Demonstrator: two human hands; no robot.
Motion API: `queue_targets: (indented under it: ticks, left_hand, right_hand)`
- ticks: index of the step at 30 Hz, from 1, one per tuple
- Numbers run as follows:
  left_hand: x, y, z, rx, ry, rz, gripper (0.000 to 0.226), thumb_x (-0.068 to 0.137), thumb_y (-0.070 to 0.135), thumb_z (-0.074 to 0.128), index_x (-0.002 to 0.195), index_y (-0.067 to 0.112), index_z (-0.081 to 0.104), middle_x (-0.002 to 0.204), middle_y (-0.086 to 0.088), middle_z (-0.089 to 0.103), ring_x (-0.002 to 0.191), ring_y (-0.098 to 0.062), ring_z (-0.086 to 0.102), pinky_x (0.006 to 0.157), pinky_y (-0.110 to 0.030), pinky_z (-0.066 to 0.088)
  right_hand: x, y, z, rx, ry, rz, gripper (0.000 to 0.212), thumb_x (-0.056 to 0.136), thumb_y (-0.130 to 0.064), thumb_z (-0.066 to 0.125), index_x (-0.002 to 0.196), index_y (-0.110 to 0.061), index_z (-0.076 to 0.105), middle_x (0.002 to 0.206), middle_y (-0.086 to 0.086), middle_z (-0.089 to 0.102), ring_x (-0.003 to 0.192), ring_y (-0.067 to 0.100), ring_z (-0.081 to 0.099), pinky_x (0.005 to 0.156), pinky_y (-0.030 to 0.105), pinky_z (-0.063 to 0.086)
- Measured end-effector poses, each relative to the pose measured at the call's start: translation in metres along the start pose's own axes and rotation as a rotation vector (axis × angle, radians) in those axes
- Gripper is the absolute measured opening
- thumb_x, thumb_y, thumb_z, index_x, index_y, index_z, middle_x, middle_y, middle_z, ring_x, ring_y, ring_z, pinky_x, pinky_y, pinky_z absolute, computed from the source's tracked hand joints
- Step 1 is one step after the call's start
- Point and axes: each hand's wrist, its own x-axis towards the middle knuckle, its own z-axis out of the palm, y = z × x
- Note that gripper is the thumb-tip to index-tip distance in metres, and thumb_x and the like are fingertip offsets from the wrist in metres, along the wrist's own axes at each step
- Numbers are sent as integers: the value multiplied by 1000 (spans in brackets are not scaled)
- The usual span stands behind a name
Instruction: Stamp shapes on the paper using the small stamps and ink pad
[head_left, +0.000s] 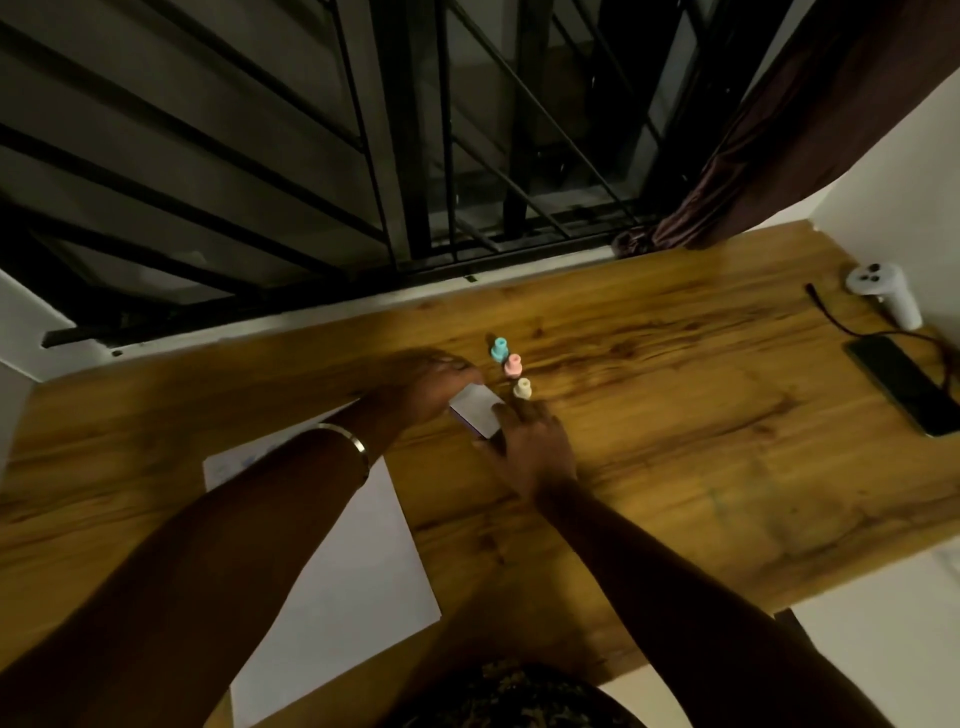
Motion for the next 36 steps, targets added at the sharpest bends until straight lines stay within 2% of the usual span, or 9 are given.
queue_targets:
  ticks: [5,10,17,23,25,29,36]
  left_hand:
    - [6,-3,-1,44,81,1,53,88,9,61,138,20,46,150,-5,35,136,-24,38,112,-39,36]
    - [8,-2,-4,94,91,-82,50,94,9,53,141,20,41,155,-5,29,141,-26,32,114,-42,33]
    - [9,4,2,-48,131,-155,48,92,7,55,138,17,45,150,-8,38,139,-25,35,114,-39,32]
    - [10,3,5,-104,95,-199,51,90,5,56,139,14,43,150,-10,38,138,-28,35,113,-39,33]
    - [7,6,6,-135,127,-203,51,88,4,58,137,15,45,147,-10,42,135,-28,40,109,-39,38]
    - [-7,11,8,-171,226,-272,47,90,15,60,134,18,44,142,-8,47,124,-28,51,101,-40,47]
    - [-52,2,7,-171,319,-365,47,90,21,59,134,19,43,134,-6,53,112,-27,59,83,-38,53]
  right_hand:
    - [1,2,3,-4,-12,-11,54,94,-48,46,139,-16,44,146,13,40,123,31,48,99,42,47]
    - [9,0,1,2,-38,-14,49,97,-39,47,140,-14,43,148,14,39,124,32,50,99,43,49]
    - [16,0,-3,-15,-56,-44,46,100,-33,43,142,-15,40,154,13,32,132,33,43,105,43,44]
    - [16,-1,-3,-10,-70,-26,43,100,-31,43,140,-15,43,153,13,33,130,32,45,103,43,45]
    - [16,-2,-3,-11,-74,-33,44,99,-31,44,140,-14,42,151,13,35,127,32,47,103,43,45]
    - [11,-3,-7,-1,-64,-38,48,99,-32,44,142,-13,39,148,15,39,122,33,51,99,42,45]
    - [-3,-16,-17,-13,48,-95,43,95,-32,51,133,-12,49,131,14,55,108,30,59,84,41,50]
